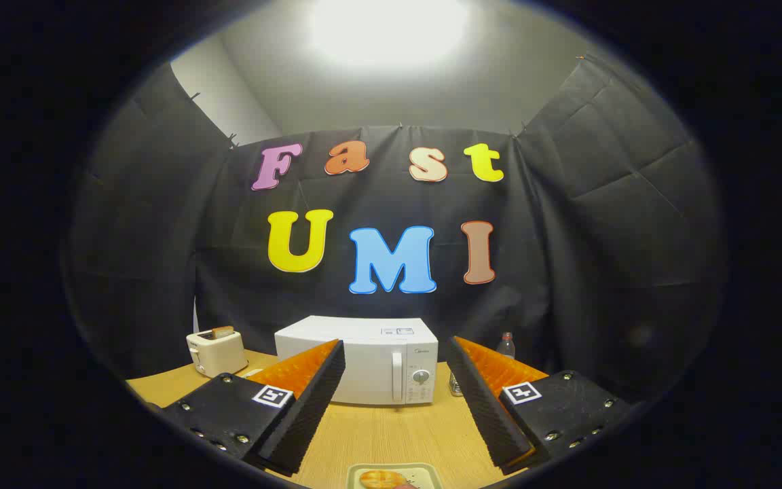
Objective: Open the microwave, put the food inside, and close the microwave door.
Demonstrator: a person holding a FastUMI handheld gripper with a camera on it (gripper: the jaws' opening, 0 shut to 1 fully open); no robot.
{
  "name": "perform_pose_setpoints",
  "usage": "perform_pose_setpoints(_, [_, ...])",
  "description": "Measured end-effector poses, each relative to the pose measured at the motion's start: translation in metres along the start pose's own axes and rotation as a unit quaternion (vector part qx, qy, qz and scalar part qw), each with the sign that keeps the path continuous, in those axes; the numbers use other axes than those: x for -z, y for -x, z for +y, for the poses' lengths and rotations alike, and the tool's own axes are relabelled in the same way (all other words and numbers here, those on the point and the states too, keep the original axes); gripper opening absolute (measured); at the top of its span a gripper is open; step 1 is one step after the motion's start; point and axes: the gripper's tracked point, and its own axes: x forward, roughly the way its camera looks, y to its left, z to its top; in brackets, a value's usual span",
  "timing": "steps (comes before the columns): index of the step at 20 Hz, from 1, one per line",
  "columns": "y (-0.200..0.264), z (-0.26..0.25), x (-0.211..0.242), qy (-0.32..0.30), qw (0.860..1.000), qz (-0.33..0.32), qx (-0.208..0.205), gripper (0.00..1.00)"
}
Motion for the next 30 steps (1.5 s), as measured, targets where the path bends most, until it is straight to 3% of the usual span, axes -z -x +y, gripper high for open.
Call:
perform_pose_setpoints(20, [-0.009, 0.018, -0.009, -0.004, 1.000, -0.015, -0.018, 0.97])
perform_pose_setpoints(30, [-0.066, 0.024, 0.000, 0.004, 0.999, -0.008, -0.033, 0.97])
